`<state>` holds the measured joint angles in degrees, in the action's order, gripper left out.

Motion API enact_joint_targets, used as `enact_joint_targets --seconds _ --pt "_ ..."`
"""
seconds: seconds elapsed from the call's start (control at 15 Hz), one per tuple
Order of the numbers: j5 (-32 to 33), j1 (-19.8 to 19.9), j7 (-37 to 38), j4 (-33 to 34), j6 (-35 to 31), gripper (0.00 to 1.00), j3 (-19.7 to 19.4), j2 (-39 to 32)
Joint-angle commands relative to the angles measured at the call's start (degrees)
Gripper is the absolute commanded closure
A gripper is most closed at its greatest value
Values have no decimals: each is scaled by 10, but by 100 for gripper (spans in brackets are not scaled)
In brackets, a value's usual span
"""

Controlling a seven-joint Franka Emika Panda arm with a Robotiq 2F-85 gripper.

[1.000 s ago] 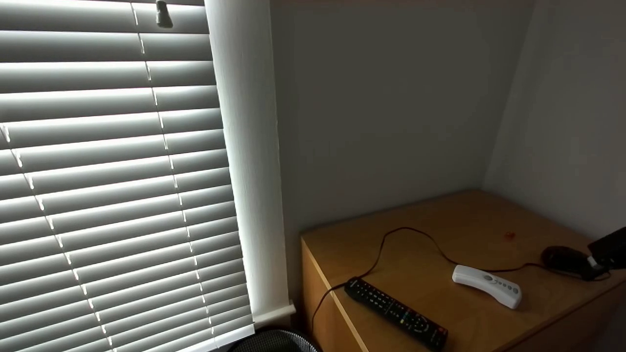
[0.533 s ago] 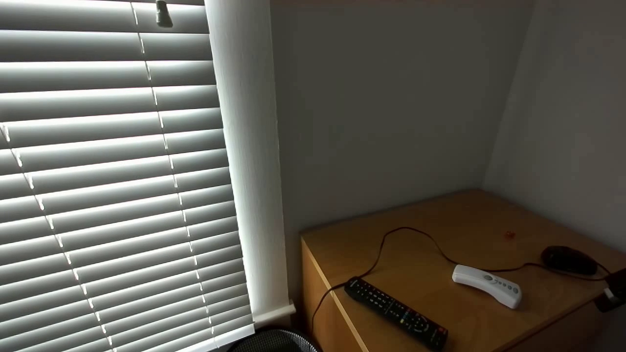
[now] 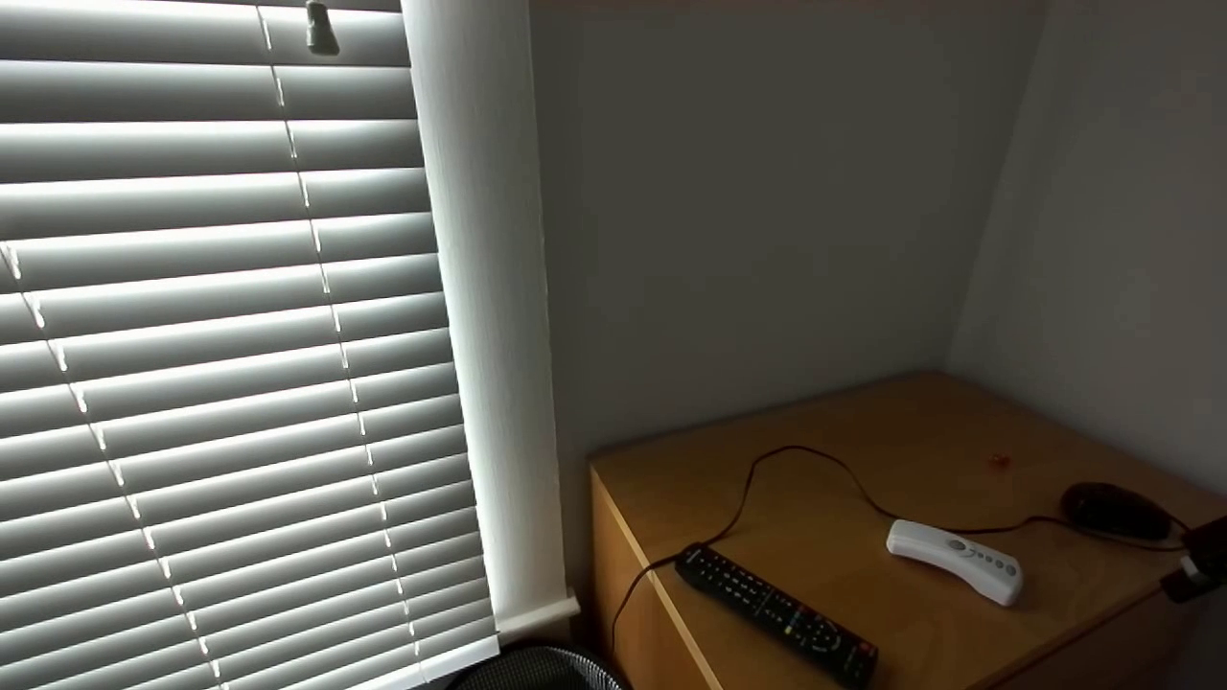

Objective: Open the top drawer

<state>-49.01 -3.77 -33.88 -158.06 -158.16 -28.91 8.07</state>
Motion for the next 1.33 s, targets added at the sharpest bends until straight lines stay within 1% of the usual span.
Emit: enact_joint_targets --seconds 0.0,0.13,0.27,0.4,0.53,0.87,1.07,1.27 --pt "-26 1 -6 10 -9 0 -11 -45" --pt "-50 6 -16 19 4 0 -23 -80" --pt "-91 9 -42 28 2 0 -31 -109" --pt "-137 17 -75 43 27 0 -33 -137" --pt "-181 25 -99 59 53 0 -28 -166" --pt "-252 34 -148 104 99 0 -7 -250" --pt "-294 37 -174 133 111 0 11 -296" --pt "-320 32 -191 161 103 0 30 -327"
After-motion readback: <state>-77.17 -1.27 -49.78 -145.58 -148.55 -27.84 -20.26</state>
